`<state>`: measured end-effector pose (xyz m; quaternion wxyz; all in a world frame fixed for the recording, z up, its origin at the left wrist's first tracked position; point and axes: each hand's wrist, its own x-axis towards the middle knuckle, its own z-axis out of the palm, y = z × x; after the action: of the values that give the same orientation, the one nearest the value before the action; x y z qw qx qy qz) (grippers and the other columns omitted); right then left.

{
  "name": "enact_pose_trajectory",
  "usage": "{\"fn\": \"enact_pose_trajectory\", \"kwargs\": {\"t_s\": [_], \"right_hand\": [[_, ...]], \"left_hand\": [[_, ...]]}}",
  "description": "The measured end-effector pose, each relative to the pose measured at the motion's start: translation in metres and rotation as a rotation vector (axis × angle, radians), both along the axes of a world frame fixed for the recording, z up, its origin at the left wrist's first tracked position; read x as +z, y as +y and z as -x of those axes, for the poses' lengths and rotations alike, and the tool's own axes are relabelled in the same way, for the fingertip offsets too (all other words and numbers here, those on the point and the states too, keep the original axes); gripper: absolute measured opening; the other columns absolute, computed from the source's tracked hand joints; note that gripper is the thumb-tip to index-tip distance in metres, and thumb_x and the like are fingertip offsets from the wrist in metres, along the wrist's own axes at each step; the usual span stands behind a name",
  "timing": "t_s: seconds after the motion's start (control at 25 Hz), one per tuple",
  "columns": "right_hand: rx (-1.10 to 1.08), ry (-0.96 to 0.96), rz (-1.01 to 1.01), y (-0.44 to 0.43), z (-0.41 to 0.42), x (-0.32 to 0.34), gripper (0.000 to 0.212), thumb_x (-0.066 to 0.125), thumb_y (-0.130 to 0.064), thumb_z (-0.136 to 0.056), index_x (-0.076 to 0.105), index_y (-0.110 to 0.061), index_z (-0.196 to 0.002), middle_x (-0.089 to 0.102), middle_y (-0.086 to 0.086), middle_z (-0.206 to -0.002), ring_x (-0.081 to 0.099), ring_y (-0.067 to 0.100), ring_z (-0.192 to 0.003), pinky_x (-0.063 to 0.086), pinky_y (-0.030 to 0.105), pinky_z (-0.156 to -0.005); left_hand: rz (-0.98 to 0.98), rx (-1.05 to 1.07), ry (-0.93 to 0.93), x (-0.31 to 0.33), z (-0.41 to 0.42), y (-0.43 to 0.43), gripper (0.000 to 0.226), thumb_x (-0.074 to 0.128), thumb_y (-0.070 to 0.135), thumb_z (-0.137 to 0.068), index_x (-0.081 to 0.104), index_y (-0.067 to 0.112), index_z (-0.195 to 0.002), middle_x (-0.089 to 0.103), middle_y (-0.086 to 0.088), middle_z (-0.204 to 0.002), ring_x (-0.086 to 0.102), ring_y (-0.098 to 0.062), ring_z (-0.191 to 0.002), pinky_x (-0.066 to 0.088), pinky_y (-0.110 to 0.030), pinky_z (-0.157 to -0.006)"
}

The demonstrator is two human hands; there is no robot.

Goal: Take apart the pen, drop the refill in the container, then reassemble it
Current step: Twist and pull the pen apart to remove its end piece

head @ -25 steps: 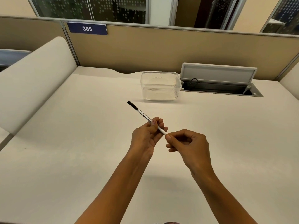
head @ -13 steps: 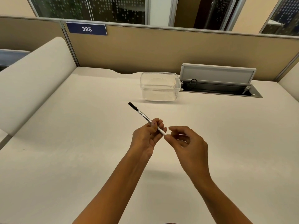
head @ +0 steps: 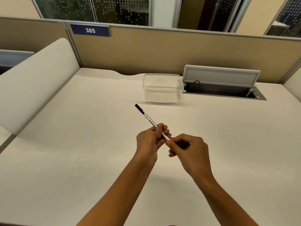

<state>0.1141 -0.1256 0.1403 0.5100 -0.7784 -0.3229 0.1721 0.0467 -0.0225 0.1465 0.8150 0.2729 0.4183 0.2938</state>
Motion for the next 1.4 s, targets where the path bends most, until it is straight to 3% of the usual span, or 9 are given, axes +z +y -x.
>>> {"fn": "enact_pose_trajectory", "kwargs": {"t_s": [0.16,0.28,0.4,0.48,0.76,1.04,1.12,1.32,1.4], "right_hand": [[-0.023,-0.283,-0.020,-0.001,0.005,-0.004,0.014,0.082,-0.017,-0.071,0.068,-0.018,-0.071,0.067,-0.006,-0.063,0.063,0.007,-0.059,0.048,0.010,-0.058],[0.000,0.093,0.026,-0.001,-0.007,0.001,0.019,0.086,-0.021,-0.065,0.069,-0.016,-0.074,0.071,-0.002,-0.065,0.068,0.009,-0.059,0.053,0.013,-0.059],[0.166,0.595,0.029,-0.002,-0.017,0.007,0.022,0.074,-0.026,-0.079,0.074,-0.007,-0.089,0.075,0.010,-0.080,0.072,0.018,-0.068,0.058,0.022,-0.066],[0.199,0.682,0.014,-0.004,-0.019,0.005,0.022,0.067,-0.022,-0.085,0.075,-0.002,-0.091,0.073,0.010,-0.076,0.068,0.016,-0.065,0.056,0.020,-0.062],[0.066,0.440,-0.018,-0.002,-0.013,0.002,0.007,0.079,-0.013,-0.074,0.074,-0.008,-0.075,0.070,0.002,-0.060,0.064,0.012,-0.051,0.053,0.018,-0.053],[-0.104,-0.025,0.007,0.001,0.000,-0.006,0.021,0.083,-0.012,-0.067,0.064,-0.020,-0.064,0.069,-0.006,-0.056,0.065,0.007,-0.050,0.049,0.011,-0.047],[-0.065,0.045,0.024,0.000,-0.004,-0.006,0.020,0.085,-0.020,-0.066,0.067,-0.023,-0.073,0.071,-0.007,-0.065,0.068,0.007,-0.057,0.053,0.012,-0.053],[0.123,0.598,0.036,0.000,-0.014,-0.001,0.017,0.070,-0.024,-0.083,0.075,-0.009,-0.090,0.076,0.007,-0.078,0.071,0.015,-0.063,0.057,0.020,-0.061],[0.107,0.599,-0.002,0.000,-0.013,-0.001,0.014,0.069,-0.018,-0.084,0.076,-0.006,-0.086,0.074,0.007,-0.072,0.067,0.013,-0.060,0.055,0.019,-0.059]], "left_hand": [[0.002,-0.026,-0.007,-0.003,0.000,-0.001,0.019,0.051,-0.005,-0.090,0.066,-0.003,-0.080,0.070,-0.009,-0.071,0.069,-0.021,-0.066,0.058,-0.026,-0.054],[-0.019,-0.060,-0.017,-0.003,0.002,0.002,0.020,0.050,-0.005,-0.090,0.066,-0.003,-0.078,0.072,-0.007,-0.068,0.071,-0.018,-0.062,0.057,-0.025,-0.054],[-0.050,-0.100,-0.021,-0.004,0.004,0.005,0.019,0.051,-0.004,-0.091,0.066,-0.001,-0.080,0.073,-0.004,-0.064,0.071,-0.014,-0.060,0.057,-0.023,-0.055],[-0.067,-0.132,-0.032,-0.003,0.005,0.005,0.017,0.052,-0.002,-0.091,0.066,-0.001,-0.081,0.074,-0.004,-0.064,0.071,-0.015,-0.061,0.057,-0.023,-0.055],[-0.068,-0.103,0.001,-0.001,0.001,0.004,0.021,0.052,-0.007,-0.089,0.067,-0.002,-0.075,0.074,-0.006,-0.063,0.072,-0.017,-0.059,0.057,-0.024,-0.054],[-0.059,-0.094,-0.001,-0.005,-0.003,0.001,0.018,0.051,-0.007,-0.089,0.066,-0.004,-0.080,0.073,-0.005,-0.062,0.072,-0.017,-0.060,0.059,-0.026,-0.056],[-0.081,-0.097,0.000,-0.004,-0.001,0.004,0.017,0.052,-0.005,-0.089,0.066,-0.002,-0.080,0.074,-0.004,-0.063,0.072,-0.017,-0.060,0.059,-0.025,-0.056],[-0.100,-0.115,0.020,-0.006,0.002,0.010,0.017,0.053,-0.003,-0.090,0.067,-0.001,-0.080,0.074,-0.004,-0.063,0.072,-0.016,-0.061,0.059,-0.025,-0.059],[-0.111,-0.118,0.019,-0.006,0.002,0.010,0.017,0.053,-0.003,-0.090,0.067,-0.001,-0.080,0.074,-0.005,-0.063,0.072,-0.016,-0.062,0.060,-0.026,-0.062]]}}
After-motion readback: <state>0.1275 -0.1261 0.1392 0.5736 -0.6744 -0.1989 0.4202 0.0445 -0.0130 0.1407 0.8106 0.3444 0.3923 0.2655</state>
